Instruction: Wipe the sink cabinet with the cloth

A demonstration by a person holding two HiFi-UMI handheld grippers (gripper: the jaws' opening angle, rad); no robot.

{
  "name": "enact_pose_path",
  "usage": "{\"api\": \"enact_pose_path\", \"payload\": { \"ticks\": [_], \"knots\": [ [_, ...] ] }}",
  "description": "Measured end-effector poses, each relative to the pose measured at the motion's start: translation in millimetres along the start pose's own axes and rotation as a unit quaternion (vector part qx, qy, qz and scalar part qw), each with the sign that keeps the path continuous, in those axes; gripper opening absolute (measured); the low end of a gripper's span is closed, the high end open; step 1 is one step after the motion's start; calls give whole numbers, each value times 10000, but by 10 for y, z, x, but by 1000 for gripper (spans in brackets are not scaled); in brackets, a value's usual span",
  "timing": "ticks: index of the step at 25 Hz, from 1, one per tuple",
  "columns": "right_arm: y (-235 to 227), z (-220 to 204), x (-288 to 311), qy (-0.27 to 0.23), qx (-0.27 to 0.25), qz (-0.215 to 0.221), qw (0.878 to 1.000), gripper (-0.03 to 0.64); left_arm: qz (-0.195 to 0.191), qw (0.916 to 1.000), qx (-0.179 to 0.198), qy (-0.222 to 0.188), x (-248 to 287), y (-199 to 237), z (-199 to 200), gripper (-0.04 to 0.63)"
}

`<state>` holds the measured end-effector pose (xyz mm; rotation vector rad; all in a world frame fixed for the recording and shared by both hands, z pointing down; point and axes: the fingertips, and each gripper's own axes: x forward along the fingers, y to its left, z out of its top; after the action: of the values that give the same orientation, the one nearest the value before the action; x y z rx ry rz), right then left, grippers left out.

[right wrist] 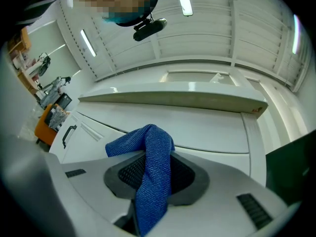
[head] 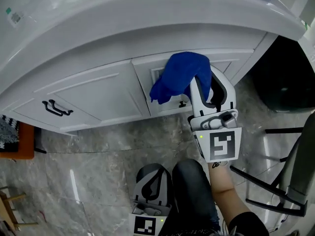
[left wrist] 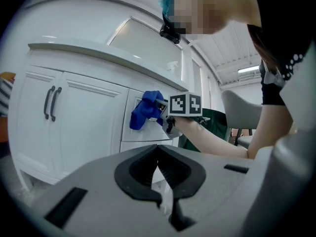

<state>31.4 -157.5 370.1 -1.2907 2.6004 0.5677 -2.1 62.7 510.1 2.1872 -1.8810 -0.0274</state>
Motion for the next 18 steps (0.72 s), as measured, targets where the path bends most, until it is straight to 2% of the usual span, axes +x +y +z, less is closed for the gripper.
{"api": "enact_pose_path", "payload": {
  "ticks": [4,8,12,18],
  "knots": [
    [-7,23,-15,-212,97,218,9995,107,391,9991,114,-66,-11,-139,33,5],
    [-16,23,-16,23,212,538,9983,107,516,9979,307,-255,12,-489,439,5],
    [-16,40,-18,106,353,590,9976,107,296,9984,382,-281,48,-715,582,5],
    [-24,9,-36,-98,169,527,9984,107,-153,9994,270,-132,292,-665,302,5]
  ]
}}
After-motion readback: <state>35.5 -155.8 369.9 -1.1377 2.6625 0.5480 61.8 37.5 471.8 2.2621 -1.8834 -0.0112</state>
